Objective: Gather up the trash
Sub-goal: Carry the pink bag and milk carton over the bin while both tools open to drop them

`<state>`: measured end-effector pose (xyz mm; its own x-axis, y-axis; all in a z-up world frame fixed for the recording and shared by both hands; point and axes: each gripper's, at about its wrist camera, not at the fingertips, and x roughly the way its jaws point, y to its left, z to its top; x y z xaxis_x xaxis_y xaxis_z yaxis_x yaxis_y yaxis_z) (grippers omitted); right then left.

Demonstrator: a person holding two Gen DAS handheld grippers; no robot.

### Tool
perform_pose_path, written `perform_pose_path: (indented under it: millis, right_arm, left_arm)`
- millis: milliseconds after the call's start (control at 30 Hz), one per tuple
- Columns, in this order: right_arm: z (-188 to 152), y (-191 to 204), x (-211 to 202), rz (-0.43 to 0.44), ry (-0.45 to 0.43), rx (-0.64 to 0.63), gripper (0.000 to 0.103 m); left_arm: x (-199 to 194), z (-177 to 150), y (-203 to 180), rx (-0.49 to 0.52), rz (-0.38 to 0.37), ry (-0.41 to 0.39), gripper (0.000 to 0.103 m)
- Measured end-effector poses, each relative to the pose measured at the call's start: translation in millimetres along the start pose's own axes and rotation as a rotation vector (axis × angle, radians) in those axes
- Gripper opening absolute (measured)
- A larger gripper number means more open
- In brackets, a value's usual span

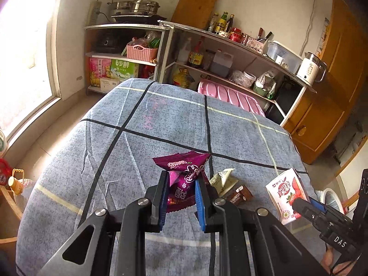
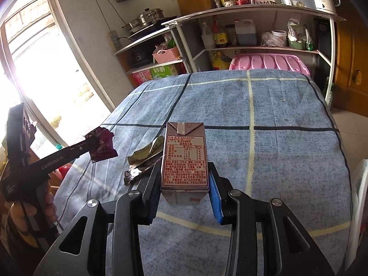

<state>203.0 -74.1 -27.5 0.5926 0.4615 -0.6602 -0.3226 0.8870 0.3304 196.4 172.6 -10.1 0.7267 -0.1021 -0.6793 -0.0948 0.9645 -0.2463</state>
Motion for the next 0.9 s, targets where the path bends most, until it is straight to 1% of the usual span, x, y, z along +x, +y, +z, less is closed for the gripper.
perform_pose_path:
  millis: [133,233,433,633,800,900]
  right_arm:
    - [-4,-7,-20,-0.001,-0.028,0.017,0.038]
    - [-8,-13,-35,-0.006,-0.046,0.027,0.038]
    - [-13,-29,-68,-0.037,-0.091,0.040,0.038]
    - [-23,-52,-101,-0.074,-0.127,0.059,0.038]
    - [-30,-75,-126,-0.122,-0.154,0.080,0.038]
    - [-33,-90,-142,-0.149,-0.172,0.102,0.038]
  left_arm:
    - [-19,-7,-20,0.030,-0.042,-0.013,0.022]
    - [-30,-13,-40,0.072,-0.068,-0.016,0.022]
    - [-48,-27,-83,0.140,-0.123,-0.025,0.022]
    - [-53,-39,-130,0.204,-0.168,-0.020,0.022]
    - [-52,-53,-175,0.275,-0.212,-0.009,0.022]
    - [-52,-60,-198,0.295,-0.254,0.002,0.022]
